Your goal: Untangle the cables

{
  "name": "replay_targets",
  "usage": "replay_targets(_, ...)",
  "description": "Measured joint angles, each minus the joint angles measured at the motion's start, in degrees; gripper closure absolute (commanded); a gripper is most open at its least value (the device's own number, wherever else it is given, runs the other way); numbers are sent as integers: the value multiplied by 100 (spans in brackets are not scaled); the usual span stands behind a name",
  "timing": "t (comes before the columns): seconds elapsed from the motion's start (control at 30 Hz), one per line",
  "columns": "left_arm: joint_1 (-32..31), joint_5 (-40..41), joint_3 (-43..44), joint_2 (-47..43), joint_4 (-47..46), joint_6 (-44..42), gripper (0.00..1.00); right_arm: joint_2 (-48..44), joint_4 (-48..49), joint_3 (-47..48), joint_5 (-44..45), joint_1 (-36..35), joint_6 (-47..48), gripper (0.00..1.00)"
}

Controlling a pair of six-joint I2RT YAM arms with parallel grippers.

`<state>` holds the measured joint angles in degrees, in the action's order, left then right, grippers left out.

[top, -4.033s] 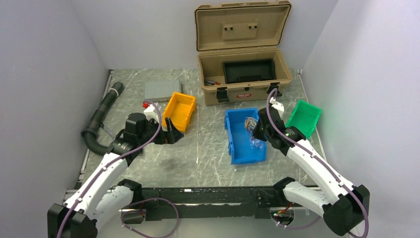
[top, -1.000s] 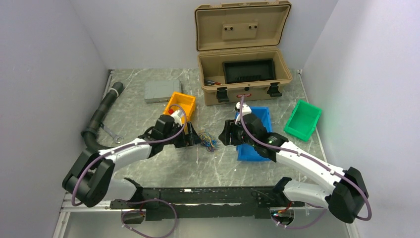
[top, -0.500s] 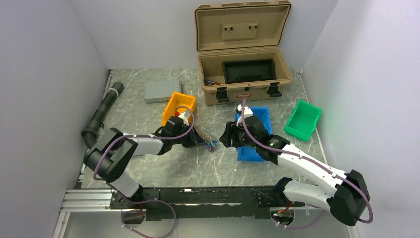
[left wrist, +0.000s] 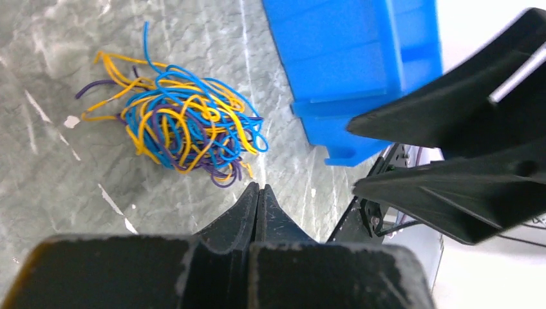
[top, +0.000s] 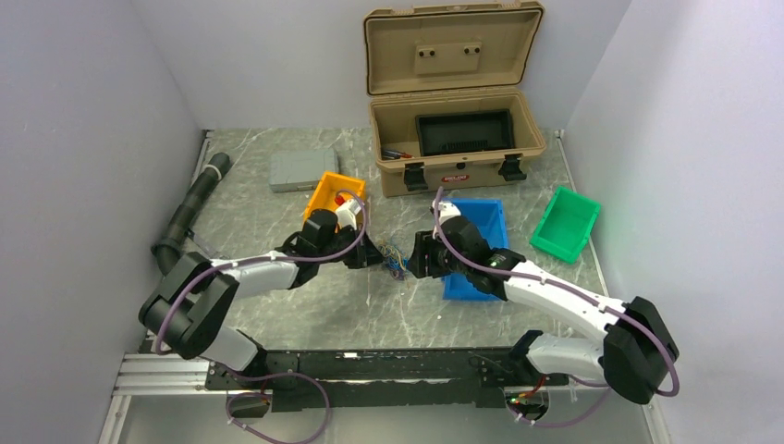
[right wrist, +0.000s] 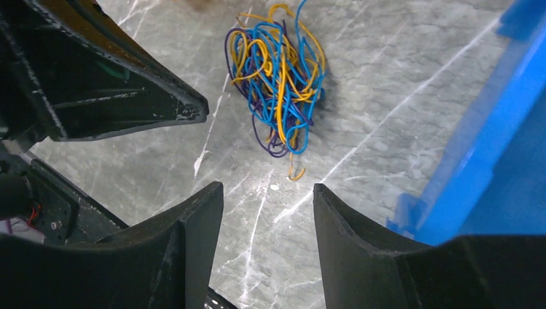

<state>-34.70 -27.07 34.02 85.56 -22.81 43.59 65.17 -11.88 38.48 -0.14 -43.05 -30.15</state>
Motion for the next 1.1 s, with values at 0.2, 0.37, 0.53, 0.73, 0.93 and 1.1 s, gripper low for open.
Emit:
replay_targets(0.2, -2, 33, 2, -358, 450, -356, 75, 459, 208, 109, -184, -7, 26, 45)
replay_targets(0.37, 0, 479, -7, -452, 949, -380, 60, 1080, 205, 417, -166, -7, 144, 53)
replay_targets(0.53, 0, 807, -240, -811, 1038, -321, 54, 1714, 210, 699, -157, -7, 210, 54)
replay_targets(0.73, 0, 1233, -529, -1403, 1165, -284, 54, 2339, 216, 990, -160, -7, 225, 61)
replay_targets(0.93, 0, 1558, -688, -1840, 1331, -295, 52, 2828, 297, 1150, -219, -9, 254, 86)
replay_targets(1.1, 0, 1692, -704, -1998, 1506, -354, 46, 3014, 400, 1226, -343, -103, 271, 100)
